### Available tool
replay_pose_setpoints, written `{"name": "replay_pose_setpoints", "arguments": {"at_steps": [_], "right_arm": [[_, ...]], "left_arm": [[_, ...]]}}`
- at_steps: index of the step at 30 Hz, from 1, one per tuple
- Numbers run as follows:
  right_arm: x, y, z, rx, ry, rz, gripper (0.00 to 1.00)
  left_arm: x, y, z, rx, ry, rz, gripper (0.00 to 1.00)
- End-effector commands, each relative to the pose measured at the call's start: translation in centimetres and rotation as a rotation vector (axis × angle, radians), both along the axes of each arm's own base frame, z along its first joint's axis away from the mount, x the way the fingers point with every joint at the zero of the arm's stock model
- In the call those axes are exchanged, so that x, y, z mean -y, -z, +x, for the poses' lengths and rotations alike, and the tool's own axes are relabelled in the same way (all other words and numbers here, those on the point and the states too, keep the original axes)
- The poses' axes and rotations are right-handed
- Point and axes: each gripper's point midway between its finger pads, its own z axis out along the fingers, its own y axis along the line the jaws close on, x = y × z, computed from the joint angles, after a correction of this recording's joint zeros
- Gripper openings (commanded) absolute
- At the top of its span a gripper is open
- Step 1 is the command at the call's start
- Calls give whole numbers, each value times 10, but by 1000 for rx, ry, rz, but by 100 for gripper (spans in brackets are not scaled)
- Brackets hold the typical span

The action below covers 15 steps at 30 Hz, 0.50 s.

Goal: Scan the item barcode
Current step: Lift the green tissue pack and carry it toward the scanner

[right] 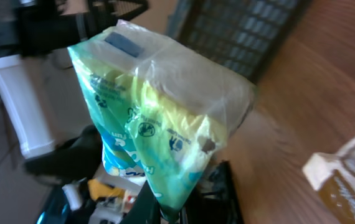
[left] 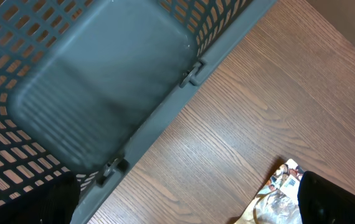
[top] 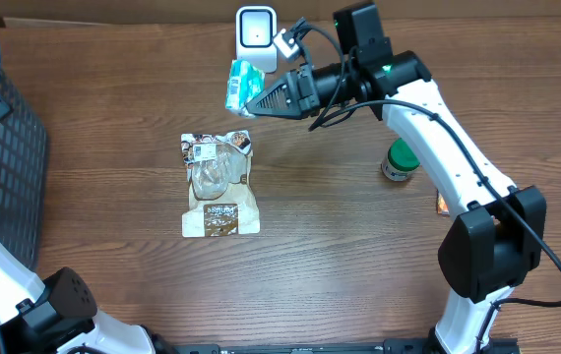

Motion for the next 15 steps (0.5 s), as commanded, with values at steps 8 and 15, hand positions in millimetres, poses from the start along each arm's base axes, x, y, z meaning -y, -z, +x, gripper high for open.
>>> {"name": "replay_pose_setpoints", "arguments": {"at_steps": [8, 15], "right_arm": [[23, -26, -4, -27, -75, 130, 4], [5, 30, 21, -21, 148, -174, 4]], "left_arm": [[1, -1, 0, 7, -7, -2, 100], [1, -1, 0, 7, -7, -2, 99]]}}
